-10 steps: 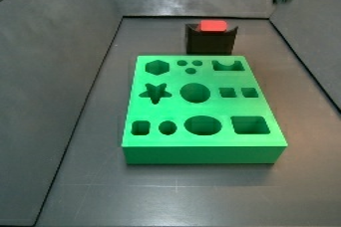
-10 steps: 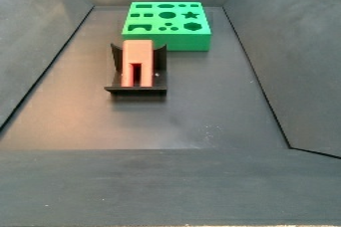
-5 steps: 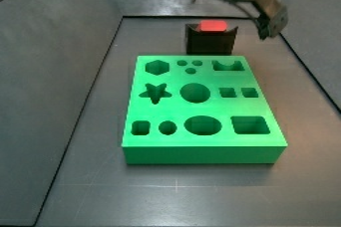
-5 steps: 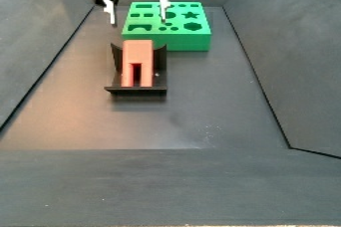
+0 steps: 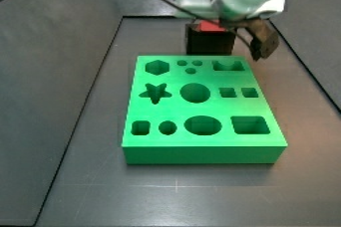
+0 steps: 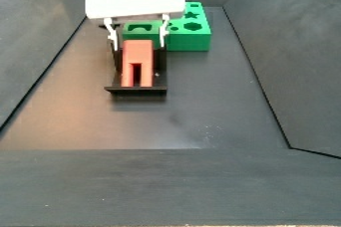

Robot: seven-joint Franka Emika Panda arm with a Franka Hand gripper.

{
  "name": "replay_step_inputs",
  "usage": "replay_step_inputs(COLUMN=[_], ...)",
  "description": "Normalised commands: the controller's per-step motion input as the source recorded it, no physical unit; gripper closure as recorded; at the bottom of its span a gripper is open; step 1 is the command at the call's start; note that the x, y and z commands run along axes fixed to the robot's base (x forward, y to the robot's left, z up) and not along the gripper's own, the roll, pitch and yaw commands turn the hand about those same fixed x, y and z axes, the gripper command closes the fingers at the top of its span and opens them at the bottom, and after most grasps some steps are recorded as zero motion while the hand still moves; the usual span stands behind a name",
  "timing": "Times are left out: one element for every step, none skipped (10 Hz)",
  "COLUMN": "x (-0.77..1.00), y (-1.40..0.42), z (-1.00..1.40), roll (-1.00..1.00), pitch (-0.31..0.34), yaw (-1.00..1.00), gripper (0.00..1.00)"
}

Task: Pick up the square-circle object. Move up. Place the square-circle object on the fixture. Regrasp the square-circle object. Move to above the board. Insert the square-circle object.
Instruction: Regrasp the square-circle object, then move to above the board.

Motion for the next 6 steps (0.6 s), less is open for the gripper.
replay_step_inputs(x=[0.07,0.06,0.04,0.00,0.16,0.16], y=[0.01,0.01,0.00,0.00,0.10,0.10], z=[-0.40,-0.26,-0.18,-0.50,1.00,1.00], roll=[0.06,0.06,0.05,0.00,0.31,0.31], pitch=[-0.027,-0.025,-0.008,0.000,-0.013,-0.012], yaw=[-0.01,0.00,0.01,0.00,0.03,0.03], gripper=[0.00,0.00,0.00,1.00,1.00,1.00])
